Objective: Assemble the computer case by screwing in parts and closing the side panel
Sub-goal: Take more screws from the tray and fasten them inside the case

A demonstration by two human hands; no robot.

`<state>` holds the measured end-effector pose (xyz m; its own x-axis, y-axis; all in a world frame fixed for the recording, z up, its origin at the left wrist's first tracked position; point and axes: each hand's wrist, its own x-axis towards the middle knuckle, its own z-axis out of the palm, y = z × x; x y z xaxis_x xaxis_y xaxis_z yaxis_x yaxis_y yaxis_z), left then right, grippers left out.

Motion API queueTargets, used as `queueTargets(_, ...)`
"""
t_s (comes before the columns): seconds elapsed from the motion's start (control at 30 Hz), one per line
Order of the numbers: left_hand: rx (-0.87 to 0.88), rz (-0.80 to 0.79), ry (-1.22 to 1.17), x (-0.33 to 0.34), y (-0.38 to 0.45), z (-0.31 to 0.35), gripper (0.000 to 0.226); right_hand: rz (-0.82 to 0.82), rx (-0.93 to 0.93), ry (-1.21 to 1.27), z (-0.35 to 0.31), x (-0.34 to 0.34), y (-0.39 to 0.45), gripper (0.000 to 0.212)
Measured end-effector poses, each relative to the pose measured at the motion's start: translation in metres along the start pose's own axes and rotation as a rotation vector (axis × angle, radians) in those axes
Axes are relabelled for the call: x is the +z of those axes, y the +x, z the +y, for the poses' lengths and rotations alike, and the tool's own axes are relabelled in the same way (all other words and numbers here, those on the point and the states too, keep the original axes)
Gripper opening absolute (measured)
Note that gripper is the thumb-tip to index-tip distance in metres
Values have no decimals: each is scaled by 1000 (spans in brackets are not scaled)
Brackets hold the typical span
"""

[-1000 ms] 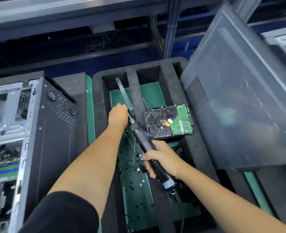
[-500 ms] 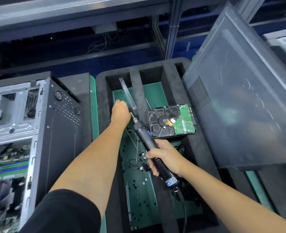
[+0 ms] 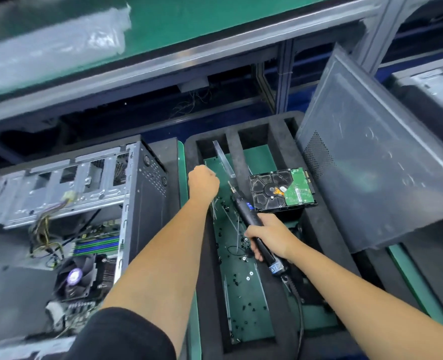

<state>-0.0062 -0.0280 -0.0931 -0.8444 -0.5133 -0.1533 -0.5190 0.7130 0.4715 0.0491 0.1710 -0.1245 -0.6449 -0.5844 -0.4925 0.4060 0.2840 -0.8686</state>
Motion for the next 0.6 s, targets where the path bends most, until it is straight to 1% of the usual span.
queueTargets(0.07, -17, 46, -103, -23, -10, 10, 29, 51, -12, -68, -7, 10, -11, 14)
queueTargets(0.17, -16, 115, -399, -55, -30, 31, 42, 72, -82, -33, -24, 24, -34, 17)
queueTargets(0.2, -23, 105, -536, -63, -37, 38, 40, 84, -111, -3, -31, 28, -41, 18)
queueTargets(0.27, -49, 56, -785, -79, -53, 49, 28, 122, -164, 55, -46, 37, -59, 21)
queueTargets(0.33, -87, -4, -941, -98, -72, 55, 16, 140, -205, 91, -63, 48, -77, 23)
queueTargets(0.43, -92, -64, -1090, -129, -102, 55, 8, 155, -252, 68, -82, 65, -105, 26)
queueTargets(0.53, -63, -7, -1101, -156, -136, 45, 5, 125, -277, -12, -90, 89, -135, 31)
queueTargets(0.6, -33, 17, -1125, -170, -162, 33, 10, 93, -299, -25, -90, 108, -155, 24)
